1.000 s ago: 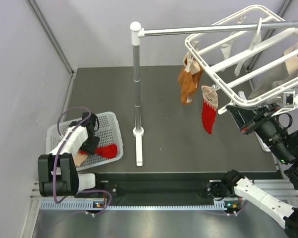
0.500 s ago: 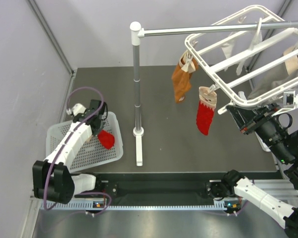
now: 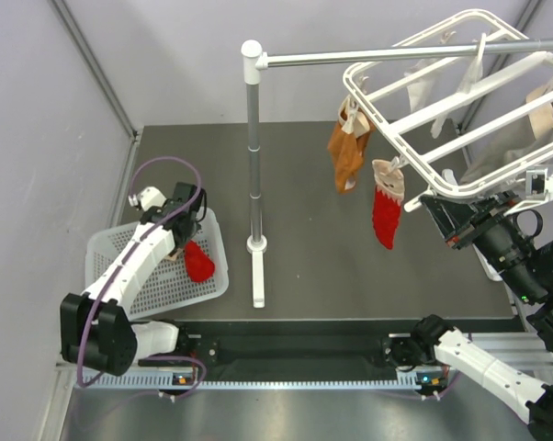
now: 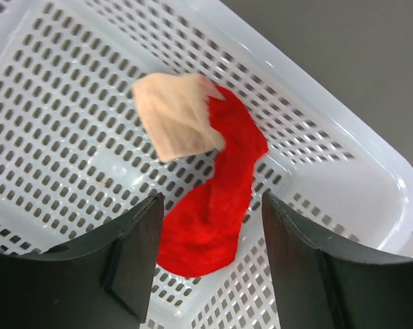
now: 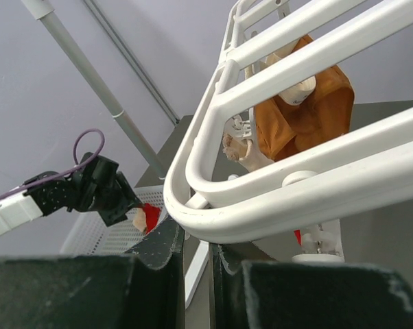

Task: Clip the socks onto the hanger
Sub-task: Adjust the sock in the bin.

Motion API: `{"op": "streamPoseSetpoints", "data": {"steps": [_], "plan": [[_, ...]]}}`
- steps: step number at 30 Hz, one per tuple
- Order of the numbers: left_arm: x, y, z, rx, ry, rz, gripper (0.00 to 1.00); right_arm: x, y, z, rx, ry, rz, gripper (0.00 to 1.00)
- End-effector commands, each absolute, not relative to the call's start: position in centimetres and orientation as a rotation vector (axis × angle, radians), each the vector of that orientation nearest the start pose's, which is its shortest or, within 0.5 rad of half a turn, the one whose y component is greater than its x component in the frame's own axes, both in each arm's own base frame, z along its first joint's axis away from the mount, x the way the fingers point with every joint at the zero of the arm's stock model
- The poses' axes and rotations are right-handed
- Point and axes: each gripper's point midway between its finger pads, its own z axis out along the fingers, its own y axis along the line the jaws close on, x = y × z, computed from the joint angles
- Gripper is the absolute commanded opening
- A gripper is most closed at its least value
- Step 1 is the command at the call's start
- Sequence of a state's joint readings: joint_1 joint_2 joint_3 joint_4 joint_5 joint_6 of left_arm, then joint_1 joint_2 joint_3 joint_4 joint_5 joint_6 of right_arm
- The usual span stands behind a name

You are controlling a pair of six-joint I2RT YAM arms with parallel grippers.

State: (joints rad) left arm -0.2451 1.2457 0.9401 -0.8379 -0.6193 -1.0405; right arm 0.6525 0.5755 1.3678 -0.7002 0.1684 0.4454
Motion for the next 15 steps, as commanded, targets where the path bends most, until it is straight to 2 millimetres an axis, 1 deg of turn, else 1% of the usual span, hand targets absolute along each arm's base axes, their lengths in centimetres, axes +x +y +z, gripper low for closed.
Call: {"op": "streamPoseSetpoints", "data": {"steps": [1,3,4,6,7,8,9,10,12,13,14,15], "plan": [[26.1,3.0,13.2,-1.208,2.06,0.383,0.64,15.1,10.5,44.5,-0.046,1.585,0.747,0.0],[26.1,3.9,13.0,-1.262,2.044,0.375,0.64,15.1,10.5,44.5,-0.048,1.584,0.752,0.0],[26.0,5.1,12.5,-1.32,2.037,0.379,0.64,15.0,10.5,44.5,-0.052,1.584,0.753,0.0],[26.4,5.2,11.0,-1.353,2.085,0.318,0.6,15.0,10.6,44.5,-0.057,1.586,0.757,0.0],[26.7,5.9,10.3,-1.401,2.067,0.294,0.58,14.9,10.6,44.5,-0.057,1.583,0.758,0.0],[27.3,5.2,9.6,-1.416,2.096,0.203,0.55,14.9,10.7,44.6,-0.057,1.58,0.763,0.0],[27.6,5.3,8.8,-1.428,2.108,0.184,0.5,14.9,10.7,44.6,-0.06,1.579,0.763,0.0],[28.3,5.0,8.3,-1.423,2.101,0.143,0.5,14.9,10.7,44.7,-0.058,1.577,0.765,0.0],[28.8,4.7,7.5,-1.438,2.094,0.11,0.5,14.8,10.7,44.7,-0.058,1.577,0.77,0.0],[28.6,4.6,6.9,-1.436,2.098,0.106,0.5,14.8,10.8,44.7,-0.061,1.577,0.773,0.0],[29.5,4.6,7.0,-1.424,2.066,0.079,0.51,14.8,10.7,44.7,-0.058,1.577,0.773,0.0],[29.7,4.8,7.1,-1.423,2.047,0.073,0.51,14.7,10.7,44.7,-0.058,1.578,0.772,0.0]]}}
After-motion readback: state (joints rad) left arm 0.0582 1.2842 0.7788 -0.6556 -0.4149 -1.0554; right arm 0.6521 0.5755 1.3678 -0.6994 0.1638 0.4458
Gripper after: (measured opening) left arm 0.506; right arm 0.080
